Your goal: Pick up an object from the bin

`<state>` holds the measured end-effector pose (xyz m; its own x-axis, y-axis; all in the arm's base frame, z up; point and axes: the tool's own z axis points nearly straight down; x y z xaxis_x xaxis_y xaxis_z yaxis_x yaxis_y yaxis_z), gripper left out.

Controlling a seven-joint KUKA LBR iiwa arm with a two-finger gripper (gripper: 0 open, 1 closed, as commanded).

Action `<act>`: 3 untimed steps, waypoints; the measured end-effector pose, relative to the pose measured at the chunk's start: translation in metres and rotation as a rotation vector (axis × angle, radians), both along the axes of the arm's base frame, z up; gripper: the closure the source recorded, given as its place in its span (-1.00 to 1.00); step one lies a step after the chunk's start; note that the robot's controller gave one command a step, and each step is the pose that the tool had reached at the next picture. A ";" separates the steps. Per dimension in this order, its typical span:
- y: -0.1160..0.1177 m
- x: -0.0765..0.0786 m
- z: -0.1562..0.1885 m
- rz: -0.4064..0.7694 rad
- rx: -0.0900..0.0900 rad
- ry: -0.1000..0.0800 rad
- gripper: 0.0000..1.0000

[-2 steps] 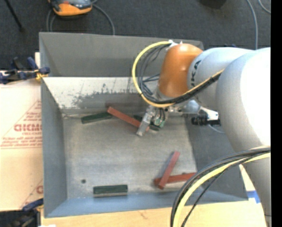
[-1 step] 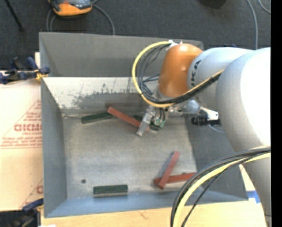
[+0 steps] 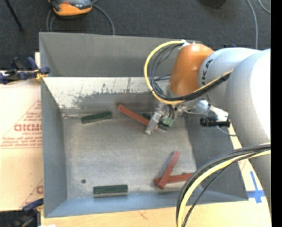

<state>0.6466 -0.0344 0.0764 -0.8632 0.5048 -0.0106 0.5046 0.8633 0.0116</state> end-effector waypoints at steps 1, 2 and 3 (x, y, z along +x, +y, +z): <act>0.019 -0.006 0.001 -0.034 -0.013 -0.003 1.00; 0.031 -0.012 0.001 -0.024 0.002 -0.003 1.00; -0.014 0.000 -0.001 -0.099 0.000 0.005 1.00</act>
Offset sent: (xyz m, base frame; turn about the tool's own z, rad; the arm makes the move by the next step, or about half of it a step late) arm -0.0241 -0.0440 -0.0064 0.0393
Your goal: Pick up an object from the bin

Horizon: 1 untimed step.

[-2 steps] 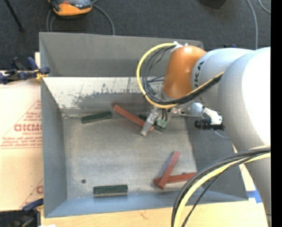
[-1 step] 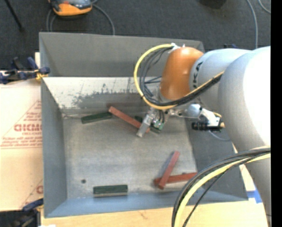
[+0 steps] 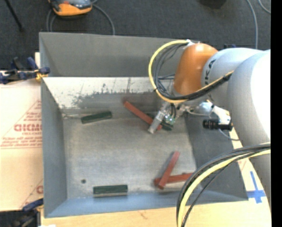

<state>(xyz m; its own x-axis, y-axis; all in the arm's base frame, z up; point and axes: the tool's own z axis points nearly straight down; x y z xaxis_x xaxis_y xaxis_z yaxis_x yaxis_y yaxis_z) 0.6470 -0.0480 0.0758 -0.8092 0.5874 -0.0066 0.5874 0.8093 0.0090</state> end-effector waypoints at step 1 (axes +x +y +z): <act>0.016 -0.008 -0.002 -0.023 -0.010 0.000 1.00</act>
Offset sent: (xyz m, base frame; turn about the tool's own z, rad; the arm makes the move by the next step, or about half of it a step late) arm 0.0019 -0.0649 0.0888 -0.0434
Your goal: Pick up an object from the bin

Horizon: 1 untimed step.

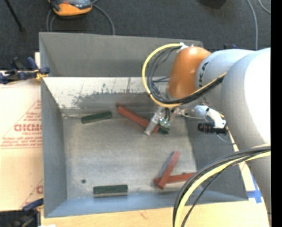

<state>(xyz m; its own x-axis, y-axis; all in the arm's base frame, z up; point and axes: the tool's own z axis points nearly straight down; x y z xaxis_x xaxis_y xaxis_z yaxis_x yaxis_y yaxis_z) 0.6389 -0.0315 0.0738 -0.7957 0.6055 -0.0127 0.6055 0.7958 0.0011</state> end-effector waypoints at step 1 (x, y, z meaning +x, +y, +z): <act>0.004 0.000 0.029 0.041 0.011 0.013 1.00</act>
Offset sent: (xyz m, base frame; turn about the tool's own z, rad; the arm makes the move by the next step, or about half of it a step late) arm -0.0235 0.0596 -0.0038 0.0590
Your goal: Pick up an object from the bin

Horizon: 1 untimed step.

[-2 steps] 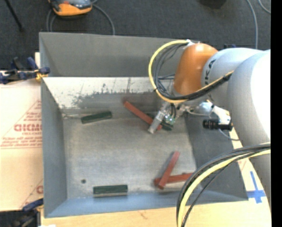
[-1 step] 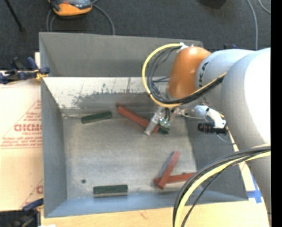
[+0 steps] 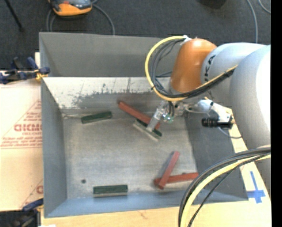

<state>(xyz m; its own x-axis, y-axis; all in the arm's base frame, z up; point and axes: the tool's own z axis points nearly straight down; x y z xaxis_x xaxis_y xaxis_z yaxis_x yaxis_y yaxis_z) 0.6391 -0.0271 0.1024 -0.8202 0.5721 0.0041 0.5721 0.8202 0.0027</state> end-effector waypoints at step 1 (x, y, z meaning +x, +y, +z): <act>-0.018 0.001 0.012 -0.002 -0.003 -0.005 1.00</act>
Offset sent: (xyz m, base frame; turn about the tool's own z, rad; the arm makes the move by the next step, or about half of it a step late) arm -0.0057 -0.0450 0.0623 0.0781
